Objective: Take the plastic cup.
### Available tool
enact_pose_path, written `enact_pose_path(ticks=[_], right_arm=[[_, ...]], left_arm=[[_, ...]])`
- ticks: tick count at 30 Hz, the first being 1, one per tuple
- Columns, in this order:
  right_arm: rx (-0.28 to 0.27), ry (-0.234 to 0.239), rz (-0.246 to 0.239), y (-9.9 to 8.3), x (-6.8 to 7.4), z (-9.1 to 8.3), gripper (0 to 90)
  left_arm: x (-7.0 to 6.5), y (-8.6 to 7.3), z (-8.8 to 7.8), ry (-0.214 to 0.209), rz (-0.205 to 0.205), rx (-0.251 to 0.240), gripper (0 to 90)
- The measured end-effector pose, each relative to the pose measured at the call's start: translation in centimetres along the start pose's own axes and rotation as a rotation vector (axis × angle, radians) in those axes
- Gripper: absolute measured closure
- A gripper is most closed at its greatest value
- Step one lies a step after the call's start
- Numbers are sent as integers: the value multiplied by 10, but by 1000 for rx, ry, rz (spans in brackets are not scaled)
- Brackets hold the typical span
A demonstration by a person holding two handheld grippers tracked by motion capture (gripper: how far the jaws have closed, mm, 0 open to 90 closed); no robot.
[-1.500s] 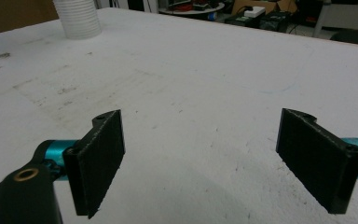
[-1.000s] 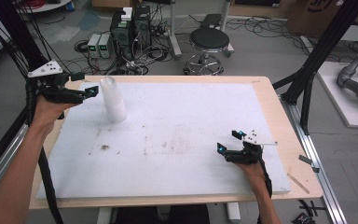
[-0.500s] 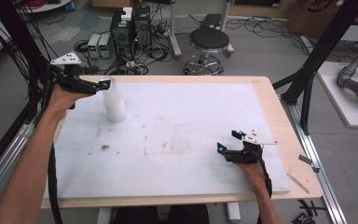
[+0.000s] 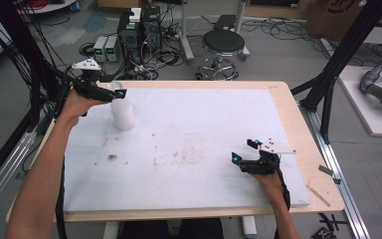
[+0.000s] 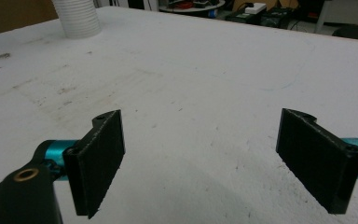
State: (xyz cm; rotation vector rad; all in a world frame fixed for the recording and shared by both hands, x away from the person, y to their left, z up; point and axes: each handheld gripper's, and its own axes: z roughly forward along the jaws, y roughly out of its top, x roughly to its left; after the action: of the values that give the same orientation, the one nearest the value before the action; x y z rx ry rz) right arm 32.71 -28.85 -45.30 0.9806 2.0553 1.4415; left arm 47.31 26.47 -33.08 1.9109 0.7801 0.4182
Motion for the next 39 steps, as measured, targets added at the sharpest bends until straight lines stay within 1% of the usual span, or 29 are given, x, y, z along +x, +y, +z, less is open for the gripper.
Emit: enact_pose_path(ticks=[1,3,5,6,7,9,13,14,15,18,20,26,27,30,31,33,36,37,39], right_arm=[[2,3,2,0,0,0,152],[6,2,7,0,1,0,152],[5,2,8,0,1,0,152],[2,0,-2,0,0,0,152],[2,1,3,0,0,0,152],[5,4,4,0,0,0,152],[5,2,5,0,0,0,152],[5,2,3,0,0,0,152],[6,0,4,0,1,0,152],[6,1,3,0,1,0,152],[7,1,4,0,0,0,152],[12,3,5,0,0,1,152],[12,2,4,0,0,1,152],[15,4,12,0,0,1,152],[13,3,12,0,0,1,152],[11,1,8,0,0,1,152],[15,2,10,0,0,1,152],[13,0,2,0,0,1,152],[13,0,3,0,0,1,152]], left_arm=[[1,-3,2,-2,0,16,92],[1,-4,3,-1,1,26,92],[2,-8,6,12,-9,46,92],[2,-8,6,12,-9,46,92],[3,-9,7,13,-12,53,92],[2,-10,11,21,-10,82,92],[1,-11,15,20,-8,90,93],[1,-11,16,21,-2,96,94],[1,-11,18,25,-4,108,98],[1,-12,19,27,-3,117,104],[1,-12,19,21,0,120,112],[1,-13,21,27,4,152,129],[1,-13,21,31,-11,144,147],[2,-13,20,33,-11,143,163],[2,-14,20,36,-9,154,169],[2,-14,20,36,-10,157,173],[3,-14,19,38,-19,145,174],[3,-13,19,35,-20,140,179],[3,-13,19,39,-16,144,181]])
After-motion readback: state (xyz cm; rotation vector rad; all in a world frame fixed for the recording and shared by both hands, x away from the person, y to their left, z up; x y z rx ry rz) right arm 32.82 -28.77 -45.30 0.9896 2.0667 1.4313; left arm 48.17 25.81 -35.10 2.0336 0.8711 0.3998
